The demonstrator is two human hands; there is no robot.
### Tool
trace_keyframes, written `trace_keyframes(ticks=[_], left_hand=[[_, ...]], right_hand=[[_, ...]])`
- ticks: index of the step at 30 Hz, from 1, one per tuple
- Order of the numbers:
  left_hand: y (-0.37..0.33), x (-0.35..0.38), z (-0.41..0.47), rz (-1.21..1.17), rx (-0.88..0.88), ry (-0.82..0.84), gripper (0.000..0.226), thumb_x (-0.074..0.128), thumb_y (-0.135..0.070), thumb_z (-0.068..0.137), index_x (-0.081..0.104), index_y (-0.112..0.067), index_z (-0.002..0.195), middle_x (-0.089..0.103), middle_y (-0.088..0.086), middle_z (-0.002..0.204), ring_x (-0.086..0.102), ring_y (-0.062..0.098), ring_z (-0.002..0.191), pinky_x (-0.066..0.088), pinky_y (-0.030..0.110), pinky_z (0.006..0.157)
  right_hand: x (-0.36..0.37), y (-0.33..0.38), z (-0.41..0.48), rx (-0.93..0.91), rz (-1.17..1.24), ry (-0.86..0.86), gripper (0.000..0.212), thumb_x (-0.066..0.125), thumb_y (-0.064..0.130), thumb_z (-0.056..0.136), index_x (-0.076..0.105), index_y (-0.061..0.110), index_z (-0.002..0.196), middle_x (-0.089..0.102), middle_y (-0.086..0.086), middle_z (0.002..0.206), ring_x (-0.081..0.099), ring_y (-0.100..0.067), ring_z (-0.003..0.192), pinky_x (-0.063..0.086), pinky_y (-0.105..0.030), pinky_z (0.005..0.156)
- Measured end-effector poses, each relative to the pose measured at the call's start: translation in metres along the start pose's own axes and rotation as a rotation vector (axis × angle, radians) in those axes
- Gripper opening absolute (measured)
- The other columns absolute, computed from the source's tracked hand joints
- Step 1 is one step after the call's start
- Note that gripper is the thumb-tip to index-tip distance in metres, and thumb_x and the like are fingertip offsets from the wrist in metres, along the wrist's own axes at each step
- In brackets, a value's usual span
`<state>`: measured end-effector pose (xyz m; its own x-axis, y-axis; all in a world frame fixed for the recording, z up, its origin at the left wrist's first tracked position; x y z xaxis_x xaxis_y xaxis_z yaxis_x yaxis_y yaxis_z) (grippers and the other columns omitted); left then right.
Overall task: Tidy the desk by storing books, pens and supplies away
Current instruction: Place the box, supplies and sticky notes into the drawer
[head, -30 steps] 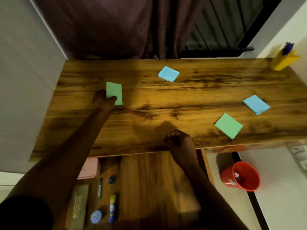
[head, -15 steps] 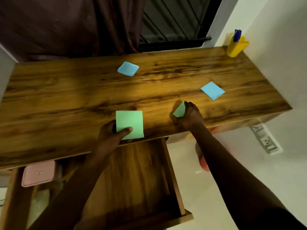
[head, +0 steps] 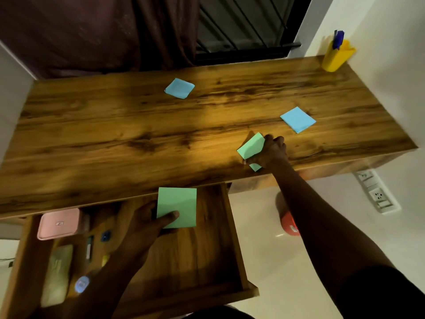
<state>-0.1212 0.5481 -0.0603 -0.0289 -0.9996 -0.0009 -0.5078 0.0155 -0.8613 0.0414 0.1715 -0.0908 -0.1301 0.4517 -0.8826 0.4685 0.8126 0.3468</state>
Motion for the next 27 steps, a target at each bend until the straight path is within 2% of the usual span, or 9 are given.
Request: trace_keyframes(ticks=[2,4,6,8,12,15,19,23,27], left_hand=[[0.002,-0.003,-0.001,-0.007,0.002,-0.011,0.045,0.077,-0.007,0.082,0.066,-0.021,0.124,0.075,0.0,0.115,0.073,0.021,0.105,0.062,0.049,0.083],[0.005,-0.007,-0.003,-0.021,-0.005,-0.031,0.044,0.074,-0.002,0.086,0.064,-0.015,0.127,0.072,0.004,0.118,0.072,0.024,0.106,0.062,0.051,0.085],[0.011,-0.01,-0.008,-0.034,-0.029,-0.048,0.04,0.069,-0.002,0.091,0.062,-0.014,0.129,0.07,0.003,0.12,0.071,0.025,0.108,0.061,0.051,0.087],[0.019,-0.015,-0.013,-0.054,-0.071,-0.067,0.033,0.063,-0.006,0.097,0.063,-0.015,0.128,0.069,0.002,0.121,0.068,0.024,0.11,0.06,0.051,0.091],[0.046,-0.022,-0.023,-0.064,-0.174,-0.129,0.027,0.053,-0.009,0.103,0.061,-0.011,0.128,0.066,0.006,0.12,0.064,0.024,0.11,0.056,0.05,0.094],[0.069,-0.023,-0.025,0.087,-0.203,-0.186,0.024,0.052,-0.009,0.104,0.064,-0.007,0.125,0.066,0.012,0.116,0.064,0.017,0.096,0.053,0.04,0.087],[0.088,-0.026,-0.025,0.369,-0.187,-0.214,0.018,0.061,-0.009,0.099,0.073,-0.003,0.112,0.07,0.013,0.096,0.062,0.016,0.075,0.047,0.028,0.064],[0.105,-0.032,-0.023,0.435,-0.268,-0.15,0.015,0.072,0.001,0.087,0.076,-0.013,0.088,0.077,0.014,0.081,0.071,0.028,0.073,0.053,0.037,0.067],[0.119,-0.029,-0.018,0.568,-0.318,-0.035,0.019,0.076,0.007,0.076,0.077,-0.011,0.081,0.077,0.008,0.069,0.075,0.025,0.065,0.06,0.042,0.064]], right_hand=[[-0.002,0.005,-0.009,-0.039,0.152,0.004,0.095,0.096,0.044,0.061,0.049,0.012,0.137,0.057,-0.013,0.135,0.053,-0.031,0.127,0.049,-0.04,0.095],[-0.006,0.013,-0.021,-0.087,0.315,0.017,0.059,0.088,0.03,0.077,0.064,0.009,0.127,0.069,-0.012,0.127,0.066,-0.028,0.114,0.054,-0.035,0.085],[-0.009,0.022,-0.039,-0.143,0.429,0.049,0.034,0.081,0.023,0.084,0.071,0.008,0.113,0.075,-0.013,0.116,0.072,-0.027,0.102,0.059,-0.041,0.083],[-0.009,0.033,-0.063,-0.208,0.504,0.13,0.024,0.079,0.02,0.086,0.072,0.009,0.106,0.076,-0.009,0.104,0.073,-0.023,0.092,0.061,-0.045,0.079],[0.015,0.057,-0.122,-0.382,0.482,0.415,0.027,0.075,0.017,0.092,0.069,0.014,0.118,0.075,-0.002,0.108,0.071,-0.015,0.091,0.056,-0.029,0.072],[0.051,0.073,-0.158,-0.536,0.241,0.603,0.035,0.068,0.016,0.097,0.063,0.012,0.132,0.066,-0.001,0.119,0.064,-0.011,0.098,0.05,-0.018,0.069],[0.101,0.079,-0.193,-0.7,-0.153,0.784,0.032,0.062,0.012,0.095,0.067,0.01,0.126,0.066,-0.009,0.123,0.063,-0.025,0.11,0.053,-0.037,0.086],[0.135,0.069,-0.206,-0.674,-0.397,0.92,0.03,0.055,0.008,0.1,0.065,0.008,0.128,0.065,-0.014,0.125,0.063,-0.031,0.108,0.048,-0.034,0.079],[0.154,0.063,-0.208,-0.651,-0.47,0.917,0.036,0.058,0.007,0.1,0.059,0.003,0.136,0.062,-0.018,0.133,0.063,-0.033,0.117,0.051,-0.036,0.095]])
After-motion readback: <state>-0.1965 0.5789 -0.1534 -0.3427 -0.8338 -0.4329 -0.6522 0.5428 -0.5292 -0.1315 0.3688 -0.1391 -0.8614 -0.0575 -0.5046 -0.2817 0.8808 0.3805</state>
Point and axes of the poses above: each hand's wrist, its own z-axis towards the middle knuckle, its own x-axis out of the palm, y = z × x, the point moved 4 cm from there along z, towards the middle knuckle
